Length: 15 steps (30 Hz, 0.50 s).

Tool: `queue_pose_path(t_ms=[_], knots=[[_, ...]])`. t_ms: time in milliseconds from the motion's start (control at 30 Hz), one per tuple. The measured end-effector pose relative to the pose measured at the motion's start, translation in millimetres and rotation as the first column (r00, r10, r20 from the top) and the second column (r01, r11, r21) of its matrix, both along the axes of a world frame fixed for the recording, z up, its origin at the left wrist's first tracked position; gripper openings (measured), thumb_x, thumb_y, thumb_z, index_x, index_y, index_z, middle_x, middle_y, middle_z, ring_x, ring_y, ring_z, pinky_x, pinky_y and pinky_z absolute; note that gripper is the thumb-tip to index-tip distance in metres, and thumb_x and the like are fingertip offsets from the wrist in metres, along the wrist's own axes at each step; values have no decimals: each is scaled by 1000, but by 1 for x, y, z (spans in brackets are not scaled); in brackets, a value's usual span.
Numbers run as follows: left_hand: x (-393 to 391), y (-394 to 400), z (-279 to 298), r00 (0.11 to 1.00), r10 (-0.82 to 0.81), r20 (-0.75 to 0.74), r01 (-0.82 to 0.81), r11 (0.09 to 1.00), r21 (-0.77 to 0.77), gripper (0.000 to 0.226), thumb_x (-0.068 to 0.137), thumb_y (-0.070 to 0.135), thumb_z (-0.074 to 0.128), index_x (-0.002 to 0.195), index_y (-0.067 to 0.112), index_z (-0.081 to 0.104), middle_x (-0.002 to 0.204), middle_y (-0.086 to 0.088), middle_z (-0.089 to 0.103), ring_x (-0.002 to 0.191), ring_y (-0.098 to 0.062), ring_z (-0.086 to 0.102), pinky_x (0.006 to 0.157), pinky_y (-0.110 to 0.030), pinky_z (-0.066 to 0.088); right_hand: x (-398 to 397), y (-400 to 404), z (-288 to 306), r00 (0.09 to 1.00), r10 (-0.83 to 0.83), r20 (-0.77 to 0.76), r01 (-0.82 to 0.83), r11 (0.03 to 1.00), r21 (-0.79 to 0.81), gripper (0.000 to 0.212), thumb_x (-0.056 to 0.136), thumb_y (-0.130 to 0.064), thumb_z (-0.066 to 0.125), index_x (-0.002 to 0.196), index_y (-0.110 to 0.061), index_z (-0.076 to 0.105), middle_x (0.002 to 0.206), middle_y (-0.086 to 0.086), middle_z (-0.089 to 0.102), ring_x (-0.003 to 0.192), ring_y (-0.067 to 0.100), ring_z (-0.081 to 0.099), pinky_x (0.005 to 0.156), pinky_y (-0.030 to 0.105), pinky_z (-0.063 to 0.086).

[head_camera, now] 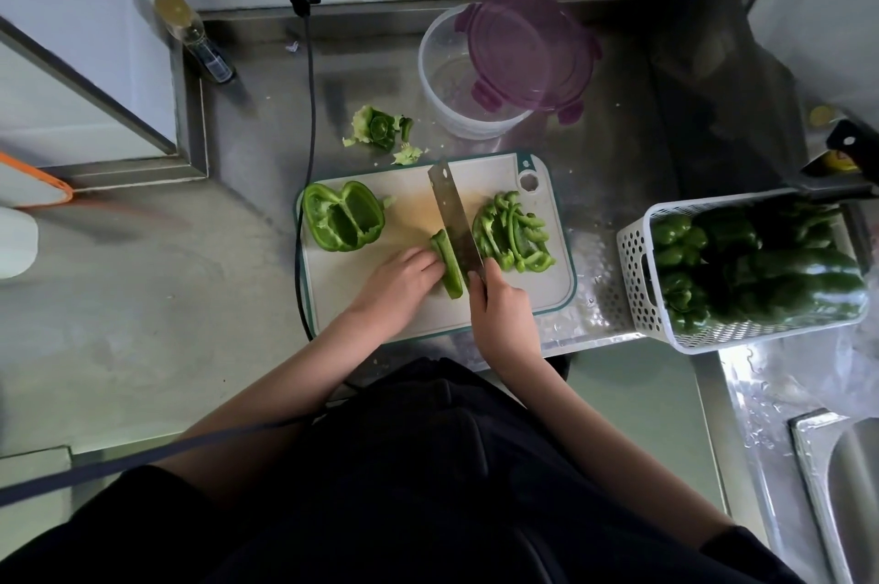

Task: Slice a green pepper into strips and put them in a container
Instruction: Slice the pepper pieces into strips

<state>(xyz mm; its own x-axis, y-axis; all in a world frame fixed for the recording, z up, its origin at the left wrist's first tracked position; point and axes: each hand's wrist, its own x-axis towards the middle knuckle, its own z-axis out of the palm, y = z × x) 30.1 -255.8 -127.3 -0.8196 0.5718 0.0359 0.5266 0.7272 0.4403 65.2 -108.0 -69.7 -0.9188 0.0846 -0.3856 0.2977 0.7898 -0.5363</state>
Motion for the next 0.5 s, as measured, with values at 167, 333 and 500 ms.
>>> queue_pose_path(t_ms=[167,333,500], knots=[[-2,0,0,1000,-18,22,19,1000,-16,34,57,-4,80,87,5,70,86,-8,65,87,-29,65,69,-33,57,1,-1,0,1000,30,0,-30,1000,-4,17,101,-23,36,97,-8,44,66,22,56,59,41,52,51,44,42],[-2,1,2,999,-10,42,11,1000,-9,36,58,-8,76,91,3,69,91,-9,66,89,-29,64,70,-35,56,-2,-7,-3,999,6,51,-7,1000,29,19,102,-24,32,98,-8,42,71,22,57,66,41,55,57,46,47],[2,0,4,998,-2,64,2,1000,2,37,63,-10,72,98,2,68,97,-11,67,95,-31,64,75,-38,57,0,-6,-6,998,-28,54,29,1000,-12,16,102,-25,32,92,-14,36,71,20,57,65,39,54,54,43,44]])
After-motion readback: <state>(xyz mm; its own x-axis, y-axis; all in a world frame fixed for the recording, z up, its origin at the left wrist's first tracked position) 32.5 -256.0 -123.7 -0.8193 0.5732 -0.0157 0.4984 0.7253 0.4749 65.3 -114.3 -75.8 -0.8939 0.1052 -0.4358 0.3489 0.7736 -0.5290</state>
